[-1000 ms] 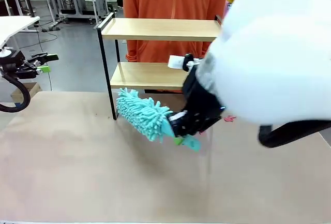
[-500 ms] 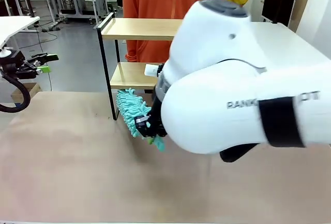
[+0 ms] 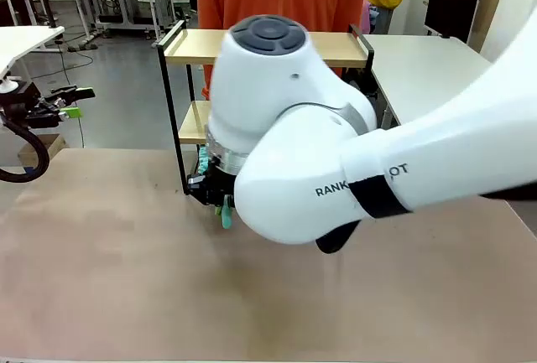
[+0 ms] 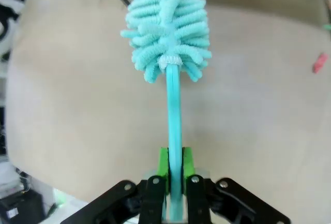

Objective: Clean the shelf.
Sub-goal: Clean the specific section of the Shelf indicated by the human with the Duster.

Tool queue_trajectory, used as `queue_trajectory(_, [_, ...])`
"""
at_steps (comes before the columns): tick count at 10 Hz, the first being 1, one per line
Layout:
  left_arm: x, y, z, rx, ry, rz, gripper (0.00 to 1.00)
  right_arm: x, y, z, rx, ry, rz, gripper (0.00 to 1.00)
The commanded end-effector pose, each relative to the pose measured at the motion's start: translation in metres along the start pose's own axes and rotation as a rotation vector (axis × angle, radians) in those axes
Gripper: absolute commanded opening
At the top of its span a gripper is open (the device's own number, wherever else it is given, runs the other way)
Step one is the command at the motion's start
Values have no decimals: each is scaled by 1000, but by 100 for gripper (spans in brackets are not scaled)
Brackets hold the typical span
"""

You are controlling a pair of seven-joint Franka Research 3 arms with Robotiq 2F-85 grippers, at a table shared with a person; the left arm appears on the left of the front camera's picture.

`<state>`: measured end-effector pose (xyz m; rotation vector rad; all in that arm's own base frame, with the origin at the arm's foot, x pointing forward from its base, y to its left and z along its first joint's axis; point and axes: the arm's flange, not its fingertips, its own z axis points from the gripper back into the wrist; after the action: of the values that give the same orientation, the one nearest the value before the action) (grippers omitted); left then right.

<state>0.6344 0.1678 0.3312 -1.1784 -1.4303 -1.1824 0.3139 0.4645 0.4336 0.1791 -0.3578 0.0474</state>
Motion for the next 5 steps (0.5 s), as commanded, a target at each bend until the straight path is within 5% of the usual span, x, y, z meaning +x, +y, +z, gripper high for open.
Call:
queue_trajectory(1, [3,-2,-1,-1,2,-14,100,21,62,-27,-58,11,-35,13])
queue_trajectory(5, [3,-2,-1,-1,2,-14,100,48,81,-64,-64,69,-21,13])
